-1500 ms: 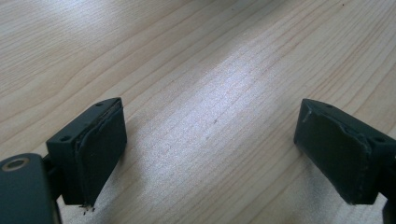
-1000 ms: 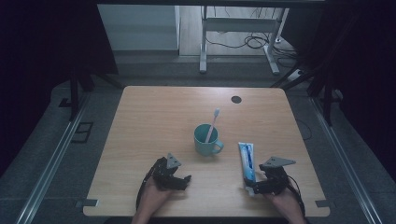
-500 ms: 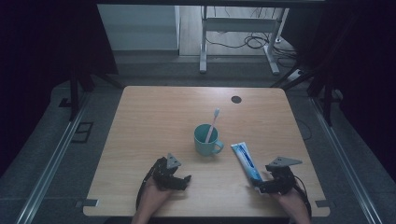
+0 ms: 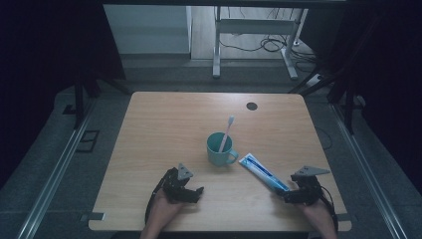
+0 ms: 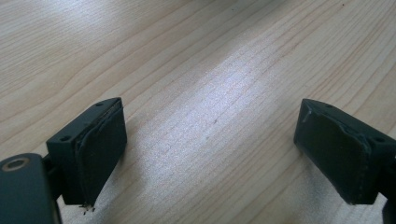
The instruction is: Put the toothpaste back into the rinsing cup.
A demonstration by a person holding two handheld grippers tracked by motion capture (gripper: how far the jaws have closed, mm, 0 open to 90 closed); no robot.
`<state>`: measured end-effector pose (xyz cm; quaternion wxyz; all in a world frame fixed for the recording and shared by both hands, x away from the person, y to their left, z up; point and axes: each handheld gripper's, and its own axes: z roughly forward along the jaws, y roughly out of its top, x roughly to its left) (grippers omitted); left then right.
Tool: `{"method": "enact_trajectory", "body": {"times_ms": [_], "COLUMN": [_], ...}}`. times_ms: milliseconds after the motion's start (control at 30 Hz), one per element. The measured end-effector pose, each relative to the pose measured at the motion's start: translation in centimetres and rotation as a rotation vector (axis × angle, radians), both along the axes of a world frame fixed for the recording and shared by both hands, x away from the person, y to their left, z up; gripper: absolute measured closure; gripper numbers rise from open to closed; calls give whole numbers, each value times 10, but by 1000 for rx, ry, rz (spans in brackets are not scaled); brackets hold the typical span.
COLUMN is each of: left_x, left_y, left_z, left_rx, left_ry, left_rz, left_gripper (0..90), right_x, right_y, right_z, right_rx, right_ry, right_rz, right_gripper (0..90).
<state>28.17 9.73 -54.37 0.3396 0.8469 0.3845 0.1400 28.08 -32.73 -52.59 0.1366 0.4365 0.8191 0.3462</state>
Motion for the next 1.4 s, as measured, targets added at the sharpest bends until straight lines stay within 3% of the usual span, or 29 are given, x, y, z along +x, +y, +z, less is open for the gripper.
{"method": "enact_trajectory", "body": {"times_ms": [167,500,1033,1200,1400], "left_x": [0,0,0,0,0], "left_y": [0,0,0,0,0], "left_z": [0,0,0,0,0], "left_rx": [0,0,-2,-2,-2], "left_ry": [0,0,2,2,2], "left_rz": [0,0,3,3,3], "left_gripper": [95,95,95,95,94], "right_x": [1,9,26,33,43], "right_y": [-4,4,18,25,32], "right_z": [-1,5,20,17,15], "right_rx": [-28,-100,-224,-243,-232], "right_ry": [6,28,71,125,232], "right_rz": [-5,74,144,169,134], "right_gripper": [145,163,139,134,135]}}
